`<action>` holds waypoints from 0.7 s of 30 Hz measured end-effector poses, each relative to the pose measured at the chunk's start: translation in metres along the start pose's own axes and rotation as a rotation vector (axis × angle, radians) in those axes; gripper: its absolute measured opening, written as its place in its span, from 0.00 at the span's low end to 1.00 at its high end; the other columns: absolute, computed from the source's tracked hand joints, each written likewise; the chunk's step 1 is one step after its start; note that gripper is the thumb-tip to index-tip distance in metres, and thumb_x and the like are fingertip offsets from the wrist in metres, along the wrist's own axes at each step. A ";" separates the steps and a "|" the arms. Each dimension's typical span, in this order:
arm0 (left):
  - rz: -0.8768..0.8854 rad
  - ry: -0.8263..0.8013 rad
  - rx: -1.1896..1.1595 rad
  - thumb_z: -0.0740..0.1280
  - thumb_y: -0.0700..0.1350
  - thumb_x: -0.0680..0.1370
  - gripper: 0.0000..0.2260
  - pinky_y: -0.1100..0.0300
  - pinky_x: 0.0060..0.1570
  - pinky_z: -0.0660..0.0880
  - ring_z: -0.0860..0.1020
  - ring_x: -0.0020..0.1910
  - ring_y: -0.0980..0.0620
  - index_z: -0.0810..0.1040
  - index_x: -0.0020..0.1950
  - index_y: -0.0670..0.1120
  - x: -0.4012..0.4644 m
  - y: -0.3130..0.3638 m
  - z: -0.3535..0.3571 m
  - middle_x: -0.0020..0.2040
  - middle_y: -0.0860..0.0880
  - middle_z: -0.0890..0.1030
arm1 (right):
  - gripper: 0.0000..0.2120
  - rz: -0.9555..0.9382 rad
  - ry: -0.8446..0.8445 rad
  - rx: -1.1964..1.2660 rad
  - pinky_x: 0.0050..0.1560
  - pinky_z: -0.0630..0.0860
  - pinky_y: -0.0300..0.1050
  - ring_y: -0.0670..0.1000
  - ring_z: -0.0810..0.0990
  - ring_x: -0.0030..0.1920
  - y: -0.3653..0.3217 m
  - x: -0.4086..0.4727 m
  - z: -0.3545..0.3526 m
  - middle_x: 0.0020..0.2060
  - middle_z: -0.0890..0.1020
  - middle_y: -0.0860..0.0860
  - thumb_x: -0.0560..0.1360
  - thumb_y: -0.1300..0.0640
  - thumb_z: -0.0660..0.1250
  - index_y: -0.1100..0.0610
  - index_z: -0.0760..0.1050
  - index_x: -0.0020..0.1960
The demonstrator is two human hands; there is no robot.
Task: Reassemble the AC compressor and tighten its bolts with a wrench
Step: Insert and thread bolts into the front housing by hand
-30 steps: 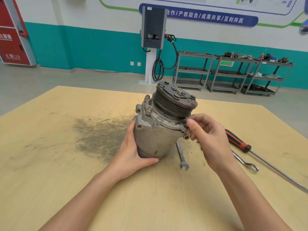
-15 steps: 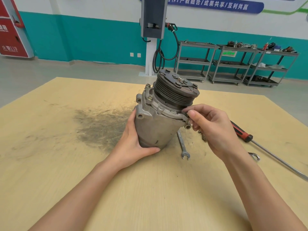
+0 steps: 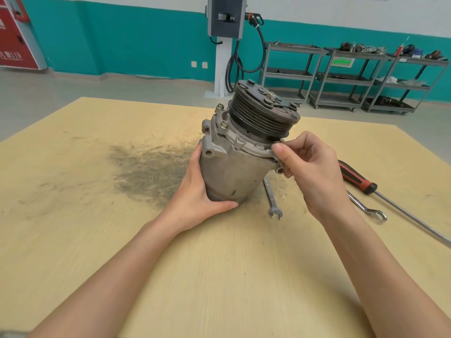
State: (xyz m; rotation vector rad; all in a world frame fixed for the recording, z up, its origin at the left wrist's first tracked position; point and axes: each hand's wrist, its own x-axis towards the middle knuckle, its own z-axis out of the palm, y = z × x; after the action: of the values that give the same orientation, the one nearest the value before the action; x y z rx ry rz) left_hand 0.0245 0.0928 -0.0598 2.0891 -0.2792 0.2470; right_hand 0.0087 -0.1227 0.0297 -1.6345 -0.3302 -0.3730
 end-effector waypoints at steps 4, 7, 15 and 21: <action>0.001 -0.004 0.002 0.78 0.64 0.58 0.52 0.60 0.71 0.63 0.62 0.73 0.60 0.47 0.72 0.63 0.000 0.001 0.000 0.76 0.54 0.60 | 0.05 0.004 -0.015 0.002 0.33 0.71 0.34 0.43 0.73 0.31 0.002 0.000 -0.004 0.30 0.79 0.44 0.75 0.57 0.71 0.57 0.77 0.43; -0.002 -0.008 0.007 0.78 0.64 0.58 0.52 0.59 0.71 0.63 0.62 0.73 0.59 0.47 0.71 0.63 -0.001 0.002 -0.001 0.76 0.54 0.60 | 0.03 0.030 -0.077 0.122 0.36 0.71 0.36 0.45 0.73 0.33 0.005 0.000 -0.009 0.31 0.77 0.46 0.77 0.58 0.67 0.56 0.79 0.46; 0.007 0.002 -0.001 0.79 0.63 0.59 0.52 0.59 0.71 0.63 0.62 0.73 0.59 0.48 0.72 0.63 -0.001 0.002 0.000 0.76 0.54 0.60 | 0.12 0.038 0.065 0.013 0.34 0.71 0.39 0.46 0.71 0.32 0.006 0.004 0.002 0.32 0.77 0.53 0.73 0.57 0.73 0.57 0.71 0.37; -0.009 0.001 0.009 0.78 0.66 0.57 0.52 0.59 0.70 0.64 0.63 0.72 0.60 0.48 0.72 0.62 0.000 0.001 0.001 0.75 0.55 0.61 | 0.04 0.026 -0.055 0.116 0.35 0.72 0.33 0.43 0.74 0.32 0.006 0.002 -0.009 0.30 0.79 0.43 0.74 0.56 0.69 0.57 0.77 0.46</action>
State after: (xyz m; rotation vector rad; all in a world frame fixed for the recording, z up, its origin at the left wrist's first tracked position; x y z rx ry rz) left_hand 0.0241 0.0921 -0.0597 2.0986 -0.2682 0.2446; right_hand 0.0129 -0.1326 0.0261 -1.5361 -0.3651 -0.2851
